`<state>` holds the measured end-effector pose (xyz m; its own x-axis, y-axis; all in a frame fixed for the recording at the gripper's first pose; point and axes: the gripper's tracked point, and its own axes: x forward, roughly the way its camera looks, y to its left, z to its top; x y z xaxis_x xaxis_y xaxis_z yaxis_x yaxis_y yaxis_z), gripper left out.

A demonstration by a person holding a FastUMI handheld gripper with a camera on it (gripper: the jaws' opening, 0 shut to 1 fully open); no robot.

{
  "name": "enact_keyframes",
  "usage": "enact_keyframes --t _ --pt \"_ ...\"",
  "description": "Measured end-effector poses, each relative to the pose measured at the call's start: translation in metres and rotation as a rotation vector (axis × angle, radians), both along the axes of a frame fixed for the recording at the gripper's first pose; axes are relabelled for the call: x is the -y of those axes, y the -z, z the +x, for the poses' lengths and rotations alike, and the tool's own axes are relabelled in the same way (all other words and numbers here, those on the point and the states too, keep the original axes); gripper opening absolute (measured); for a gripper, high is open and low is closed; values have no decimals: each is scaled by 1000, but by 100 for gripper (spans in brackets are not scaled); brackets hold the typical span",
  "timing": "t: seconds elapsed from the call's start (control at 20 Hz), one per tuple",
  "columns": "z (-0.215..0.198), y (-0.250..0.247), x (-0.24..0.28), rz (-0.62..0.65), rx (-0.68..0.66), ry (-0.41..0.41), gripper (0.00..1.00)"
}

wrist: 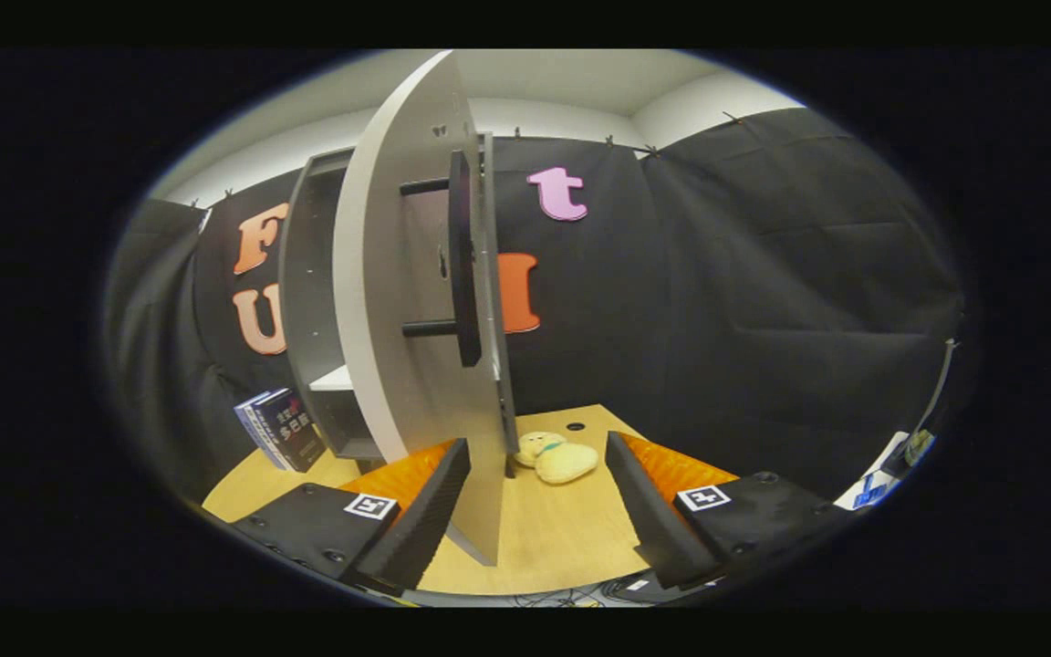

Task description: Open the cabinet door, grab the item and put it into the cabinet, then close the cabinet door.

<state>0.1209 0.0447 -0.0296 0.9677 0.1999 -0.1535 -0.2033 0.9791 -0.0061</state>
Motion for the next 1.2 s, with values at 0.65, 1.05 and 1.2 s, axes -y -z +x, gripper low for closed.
enact_keyframes --t 0.65,1.05,1.2 --pt "12 15 -146 2 -18 -182 96" --pt "56 40 -252 -19 -21 -261 97" --pt "81 43 -286 -49 -12 -270 97"
